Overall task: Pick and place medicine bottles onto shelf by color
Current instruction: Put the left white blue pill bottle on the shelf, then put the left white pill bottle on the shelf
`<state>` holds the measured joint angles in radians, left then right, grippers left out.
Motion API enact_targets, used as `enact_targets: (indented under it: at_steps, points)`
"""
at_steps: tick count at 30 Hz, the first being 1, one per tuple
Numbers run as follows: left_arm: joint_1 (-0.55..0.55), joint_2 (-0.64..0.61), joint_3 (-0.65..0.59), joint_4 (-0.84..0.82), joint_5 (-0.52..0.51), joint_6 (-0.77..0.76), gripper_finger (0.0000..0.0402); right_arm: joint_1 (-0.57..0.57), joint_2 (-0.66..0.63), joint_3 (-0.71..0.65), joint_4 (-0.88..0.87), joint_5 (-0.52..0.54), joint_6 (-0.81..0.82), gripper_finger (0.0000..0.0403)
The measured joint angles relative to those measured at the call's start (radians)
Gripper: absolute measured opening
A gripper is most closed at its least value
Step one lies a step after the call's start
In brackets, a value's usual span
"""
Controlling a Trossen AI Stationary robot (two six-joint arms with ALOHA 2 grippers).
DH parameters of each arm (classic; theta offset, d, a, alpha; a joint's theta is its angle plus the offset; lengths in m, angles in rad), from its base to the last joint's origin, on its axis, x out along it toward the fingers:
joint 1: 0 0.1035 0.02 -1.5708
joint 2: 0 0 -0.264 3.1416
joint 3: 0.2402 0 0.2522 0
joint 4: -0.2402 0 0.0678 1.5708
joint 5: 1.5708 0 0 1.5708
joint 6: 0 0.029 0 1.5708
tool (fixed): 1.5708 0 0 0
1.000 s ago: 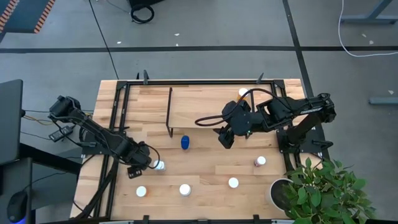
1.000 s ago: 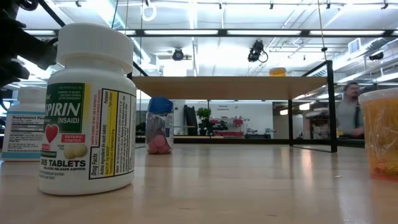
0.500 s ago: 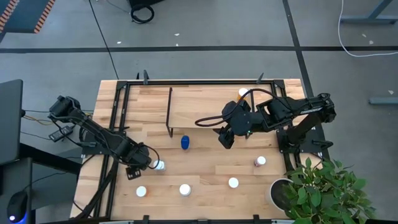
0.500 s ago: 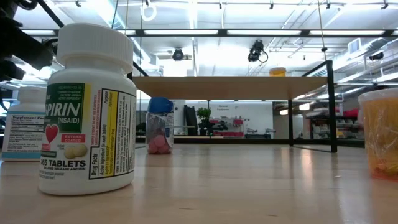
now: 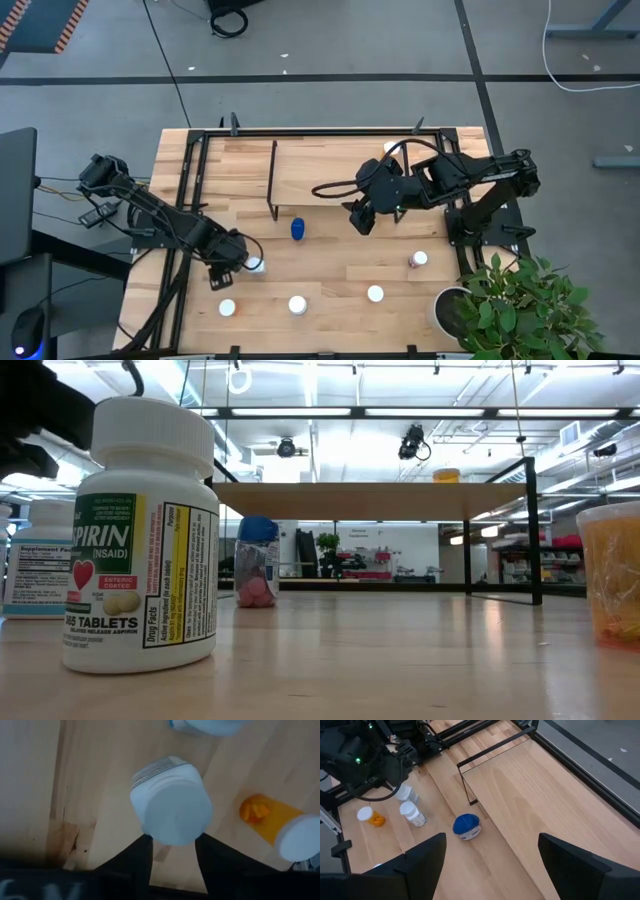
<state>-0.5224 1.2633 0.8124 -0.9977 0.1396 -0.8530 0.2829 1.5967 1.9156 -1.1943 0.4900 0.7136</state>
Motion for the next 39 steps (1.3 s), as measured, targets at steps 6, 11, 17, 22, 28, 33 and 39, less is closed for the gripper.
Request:
enact_targets:
  at_steps: [6,11,17,22,28,33,39]
  points:
    - [-0.004,0.0,0.0,0.04,-0.005,0.119,0.017,0.001,0.0,0.0,0.0,-0.001,-0.001,0.0324]
    - [-0.015,0.0,0.0,0.094,-0.029,0.276,0.0213,0.001,0.0,0.0,-0.001,-0.002,-0.003,0.0324]
    - [-0.021,0.0,0.0,0.097,-0.089,0.398,0.0269,0.001,0.0,0.0,-0.001,-0.005,0.006,0.0324]
    - [-0.019,0.0,0.0,0.092,-0.1,0.426,0.0303,0.001,0.0,0.0,-0.001,-0.005,0.021,0.0324]
    - [-0.006,0.0,0.0,0.098,-0.102,0.363,0.0318,0.001,0.0,0.0,-0.001,-0.004,0.022,0.0324]
    - [-0.002,0.0,0.0,0.139,-0.102,0.333,0.0311,0.001,0.0,0.0,-0.001,-0.004,0.021,0.0324]
    - [-0.002,0.0,0.0,0.195,-0.101,0.156,0.0308,0.001,0.0,0.0,-0.001,0.0,0.022,0.0324]
